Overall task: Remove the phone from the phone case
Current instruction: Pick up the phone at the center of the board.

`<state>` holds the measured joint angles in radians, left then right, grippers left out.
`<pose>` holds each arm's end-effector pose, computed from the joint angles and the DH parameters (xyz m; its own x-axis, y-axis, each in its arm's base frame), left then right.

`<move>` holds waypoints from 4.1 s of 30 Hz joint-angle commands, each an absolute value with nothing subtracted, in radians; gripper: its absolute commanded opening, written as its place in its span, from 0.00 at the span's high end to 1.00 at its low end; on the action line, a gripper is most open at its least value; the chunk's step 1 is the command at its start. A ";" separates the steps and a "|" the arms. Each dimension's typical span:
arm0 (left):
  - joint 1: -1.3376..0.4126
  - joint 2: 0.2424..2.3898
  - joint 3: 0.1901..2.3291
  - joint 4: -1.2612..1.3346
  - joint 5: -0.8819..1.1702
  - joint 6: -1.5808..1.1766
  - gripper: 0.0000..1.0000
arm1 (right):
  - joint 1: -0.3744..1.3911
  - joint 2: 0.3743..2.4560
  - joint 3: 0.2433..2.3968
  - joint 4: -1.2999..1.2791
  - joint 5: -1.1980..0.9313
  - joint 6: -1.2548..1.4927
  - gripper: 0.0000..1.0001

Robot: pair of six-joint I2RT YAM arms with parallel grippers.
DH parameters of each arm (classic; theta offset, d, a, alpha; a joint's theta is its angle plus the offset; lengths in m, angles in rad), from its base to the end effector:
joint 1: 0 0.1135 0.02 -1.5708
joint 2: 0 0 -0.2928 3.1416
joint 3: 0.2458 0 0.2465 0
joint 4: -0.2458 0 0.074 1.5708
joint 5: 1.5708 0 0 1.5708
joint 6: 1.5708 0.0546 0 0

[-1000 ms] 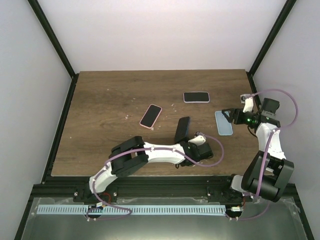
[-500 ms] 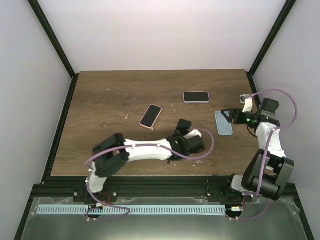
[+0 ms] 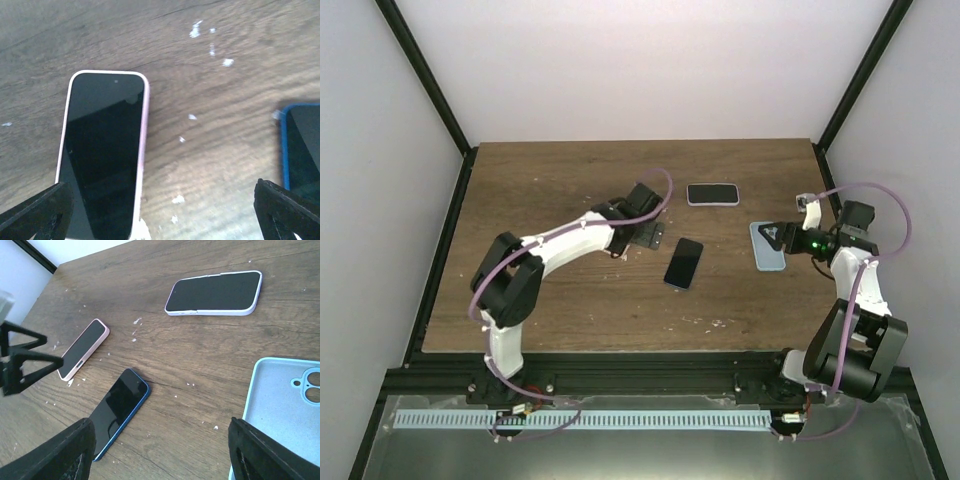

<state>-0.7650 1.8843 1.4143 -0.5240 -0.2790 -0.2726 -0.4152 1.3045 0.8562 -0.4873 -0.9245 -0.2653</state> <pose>0.3131 -0.2797 0.2312 -0.7324 0.3444 -0.5874 0.3740 0.9243 0.0755 0.2444 -0.0601 0.2604 -0.6608 0.1188 -0.7411 -0.3769 0.8013 0.4646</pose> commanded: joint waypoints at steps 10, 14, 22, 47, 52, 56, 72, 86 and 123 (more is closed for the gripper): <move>-0.545 2.103 1.611 -0.649 0.026 -0.238 0.00 | -0.411 1.329 0.864 -0.516 -0.953 -0.300 0.27; -0.500 2.132 1.617 -0.659 0.059 -0.229 0.00 | -0.411 1.342 0.868 -0.526 -0.960 -0.304 0.27; -0.483 2.177 1.648 -0.694 0.090 -0.177 0.00 | -0.412 1.357 0.871 -0.532 -0.963 -0.308 0.27; -0.604 2.337 1.812 -0.834 -0.121 -0.260 0.05 | -0.411 1.382 0.876 -0.547 -0.974 -0.316 0.27; -0.605 2.360 1.836 -0.849 -0.129 -0.262 0.12 | -0.411 1.390 0.877 -0.547 -0.976 -0.317 0.27; -0.604 2.376 1.871 -0.873 -0.125 -0.260 0.21 | -0.412 1.392 0.878 -0.551 -0.977 -0.318 0.27; -0.679 1.719 1.256 -0.471 0.078 -0.365 0.56 | -0.389 1.329 0.874 -0.540 -0.994 -0.342 0.30; -0.772 1.271 0.878 0.023 -0.174 -0.729 0.65 | 0.278 1.222 0.963 -0.439 -0.786 -0.150 0.33; -0.733 0.947 0.708 0.161 -0.035 -0.543 0.00 | 0.537 1.151 0.952 -0.362 -0.698 -0.058 0.99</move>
<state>-0.8310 1.0645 0.8043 0.1051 -0.2974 -0.6159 0.5442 1.2625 0.9562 -0.3569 -0.6151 0.0315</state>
